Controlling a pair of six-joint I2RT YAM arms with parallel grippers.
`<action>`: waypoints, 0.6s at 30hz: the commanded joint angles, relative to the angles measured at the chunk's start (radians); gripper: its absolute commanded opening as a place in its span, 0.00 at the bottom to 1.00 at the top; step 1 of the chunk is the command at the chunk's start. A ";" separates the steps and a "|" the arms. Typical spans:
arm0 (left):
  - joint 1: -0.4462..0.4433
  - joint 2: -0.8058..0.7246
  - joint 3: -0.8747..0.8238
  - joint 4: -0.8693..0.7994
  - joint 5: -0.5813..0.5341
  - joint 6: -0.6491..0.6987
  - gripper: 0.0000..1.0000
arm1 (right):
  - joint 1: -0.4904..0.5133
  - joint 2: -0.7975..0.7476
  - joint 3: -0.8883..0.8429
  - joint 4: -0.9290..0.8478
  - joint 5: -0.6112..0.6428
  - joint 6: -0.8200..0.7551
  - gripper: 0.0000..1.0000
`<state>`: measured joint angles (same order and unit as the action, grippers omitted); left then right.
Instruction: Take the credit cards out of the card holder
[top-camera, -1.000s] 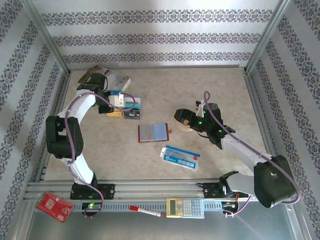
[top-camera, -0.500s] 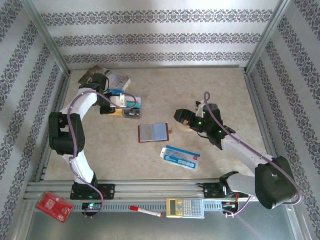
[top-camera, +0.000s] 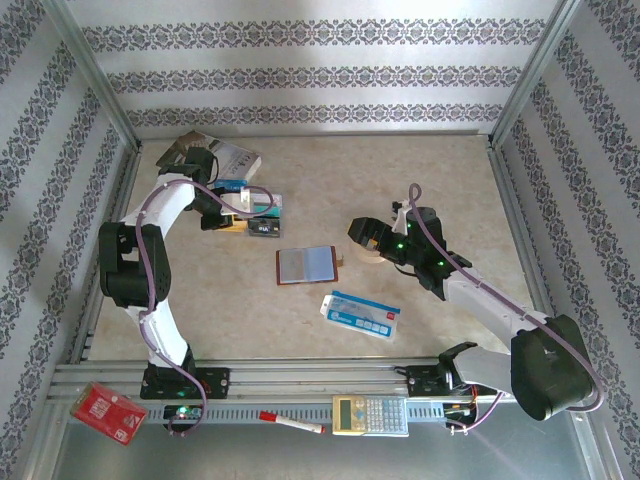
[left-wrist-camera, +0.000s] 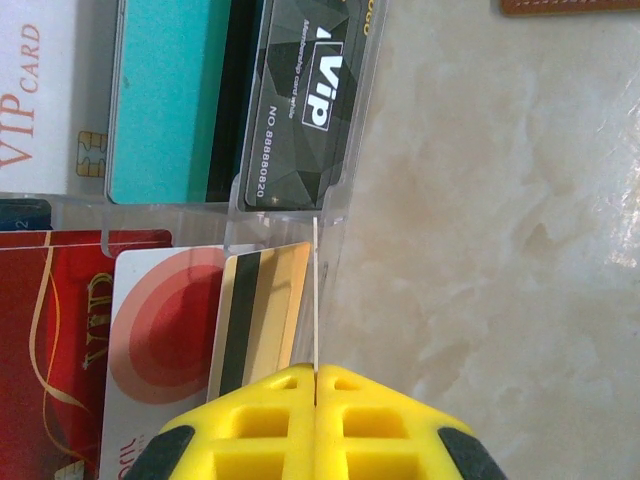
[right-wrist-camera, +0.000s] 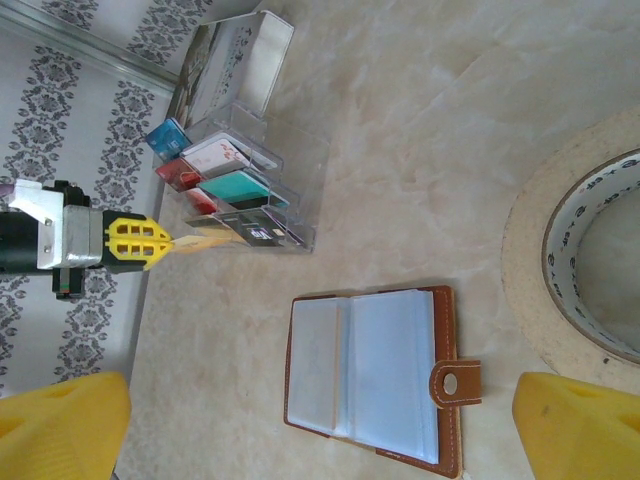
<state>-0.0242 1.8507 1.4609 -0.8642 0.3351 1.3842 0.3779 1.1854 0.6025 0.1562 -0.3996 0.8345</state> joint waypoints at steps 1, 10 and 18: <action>0.009 -0.028 -0.020 0.007 -0.016 0.018 0.00 | 0.012 -0.004 0.019 -0.003 0.021 -0.003 0.98; 0.015 -0.057 -0.045 0.075 -0.013 0.004 0.00 | 0.012 0.003 0.025 -0.003 0.016 -0.005 0.98; 0.015 -0.026 -0.027 0.050 -0.006 0.025 0.00 | 0.008 -0.003 0.020 -0.006 0.018 -0.005 0.98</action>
<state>-0.0238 1.8248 1.4246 -0.7963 0.3061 1.3846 0.3779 1.1854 0.6025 0.1558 -0.3996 0.8341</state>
